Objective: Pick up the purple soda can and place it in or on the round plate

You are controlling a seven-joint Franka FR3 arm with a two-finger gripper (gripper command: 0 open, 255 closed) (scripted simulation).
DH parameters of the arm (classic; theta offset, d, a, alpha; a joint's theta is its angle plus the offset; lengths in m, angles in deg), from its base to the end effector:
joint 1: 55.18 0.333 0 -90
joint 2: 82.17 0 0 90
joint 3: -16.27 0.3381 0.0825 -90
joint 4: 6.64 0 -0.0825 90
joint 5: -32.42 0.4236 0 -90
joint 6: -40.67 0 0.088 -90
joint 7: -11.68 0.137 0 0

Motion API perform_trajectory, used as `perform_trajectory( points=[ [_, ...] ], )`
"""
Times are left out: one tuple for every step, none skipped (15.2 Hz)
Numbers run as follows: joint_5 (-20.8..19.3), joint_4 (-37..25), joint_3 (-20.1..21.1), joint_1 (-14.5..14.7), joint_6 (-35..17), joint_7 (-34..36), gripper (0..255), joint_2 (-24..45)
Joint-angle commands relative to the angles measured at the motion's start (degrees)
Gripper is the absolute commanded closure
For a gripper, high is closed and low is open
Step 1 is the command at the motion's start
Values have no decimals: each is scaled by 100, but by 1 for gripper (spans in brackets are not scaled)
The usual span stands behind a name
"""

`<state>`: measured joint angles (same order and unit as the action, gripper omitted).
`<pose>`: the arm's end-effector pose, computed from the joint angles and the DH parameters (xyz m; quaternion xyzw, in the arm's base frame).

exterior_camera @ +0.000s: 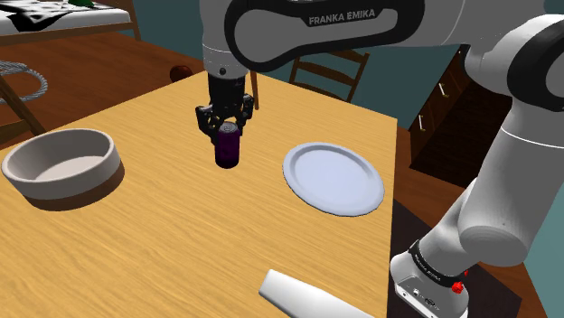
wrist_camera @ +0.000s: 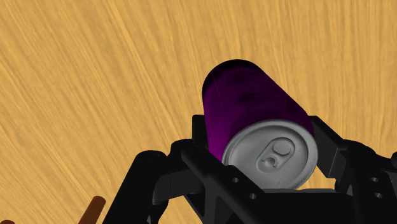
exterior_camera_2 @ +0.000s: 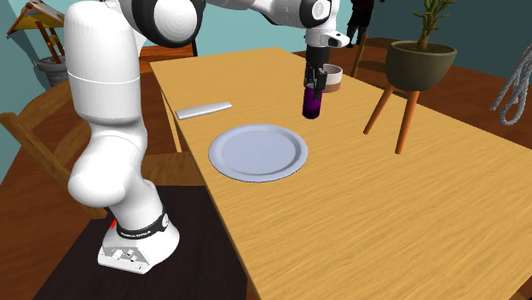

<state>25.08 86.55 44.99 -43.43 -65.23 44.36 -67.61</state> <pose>0.5375 0.4068 0.4677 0.9969 0.0787 0.0006 0.0008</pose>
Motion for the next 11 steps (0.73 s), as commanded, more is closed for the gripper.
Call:
perform_trajectory(
  points=[
    [0,3,0,1,2,2,255,5],
    [6,-64,3,4,76,-3,255,-4],
    [11,-133,6,6,150,-7,255,-11],
    [14,-206,8,10,226,-10,255,-14],
    [18,-279,11,14,302,-13,255,-17],
    [20,-354,14,18,378,-16,255,-19],
    [22,-431,16,23,455,-19,255,-19],
    [22,-510,18,29,532,-21,255,-18],
    [22,-591,21,35,610,-22,255,-15],
    [21,-674,23,41,689,-23,255,-10],
    [19,-759,25,49,769,-24,255,-4]
  ],
)
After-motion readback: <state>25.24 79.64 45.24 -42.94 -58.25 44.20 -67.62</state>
